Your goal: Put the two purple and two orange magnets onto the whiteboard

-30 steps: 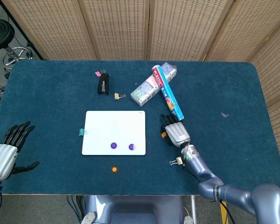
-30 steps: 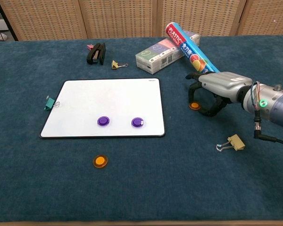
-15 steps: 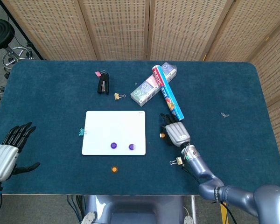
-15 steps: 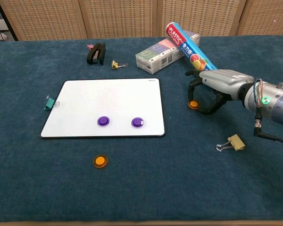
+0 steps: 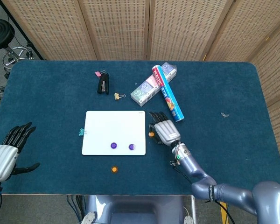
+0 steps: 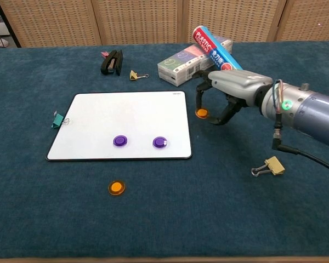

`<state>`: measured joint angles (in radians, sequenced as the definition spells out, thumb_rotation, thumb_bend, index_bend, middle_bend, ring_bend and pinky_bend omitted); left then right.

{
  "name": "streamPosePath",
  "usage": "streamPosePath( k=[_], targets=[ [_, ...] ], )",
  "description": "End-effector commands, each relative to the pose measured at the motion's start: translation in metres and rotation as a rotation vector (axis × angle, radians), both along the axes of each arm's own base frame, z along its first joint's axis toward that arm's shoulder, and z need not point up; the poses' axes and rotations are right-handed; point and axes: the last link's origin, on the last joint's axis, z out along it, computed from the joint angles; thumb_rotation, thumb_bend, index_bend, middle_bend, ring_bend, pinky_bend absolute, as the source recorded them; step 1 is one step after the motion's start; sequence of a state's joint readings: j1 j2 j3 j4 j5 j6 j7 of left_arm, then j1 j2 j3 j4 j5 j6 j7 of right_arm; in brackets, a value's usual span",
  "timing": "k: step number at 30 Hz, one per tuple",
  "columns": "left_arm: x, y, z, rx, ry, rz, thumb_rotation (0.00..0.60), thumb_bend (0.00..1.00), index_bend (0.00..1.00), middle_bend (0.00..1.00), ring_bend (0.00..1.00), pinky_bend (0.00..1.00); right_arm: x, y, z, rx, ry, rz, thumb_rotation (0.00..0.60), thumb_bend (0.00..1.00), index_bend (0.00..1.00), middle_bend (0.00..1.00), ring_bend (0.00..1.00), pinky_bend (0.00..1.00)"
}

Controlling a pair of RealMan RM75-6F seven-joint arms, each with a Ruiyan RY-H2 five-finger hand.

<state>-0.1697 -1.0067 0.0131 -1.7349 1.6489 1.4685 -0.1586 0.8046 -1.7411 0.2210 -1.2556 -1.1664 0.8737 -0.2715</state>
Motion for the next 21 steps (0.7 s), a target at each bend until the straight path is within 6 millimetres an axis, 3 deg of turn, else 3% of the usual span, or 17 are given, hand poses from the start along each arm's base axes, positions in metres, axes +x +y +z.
streamPosePath(
  k=[1,21],
  targets=[
    [0.000,0.000,0.002,0.005,-0.006,0.001,0.600,0.07,0.02,0.00,0.00,0.00,0.022,0.003,-0.015,0.025,0.002,0.017,0.600,0.40,0.54,0.00,0.00,0.00],
    [-0.001,0.000,0.006,0.004,-0.023,-0.001,0.600,0.07,0.02,0.00,0.00,0.00,0.041,-0.005,-0.034,0.010,0.044,-0.032,0.600,0.40,0.54,0.00,0.00,0.00]
  ],
)
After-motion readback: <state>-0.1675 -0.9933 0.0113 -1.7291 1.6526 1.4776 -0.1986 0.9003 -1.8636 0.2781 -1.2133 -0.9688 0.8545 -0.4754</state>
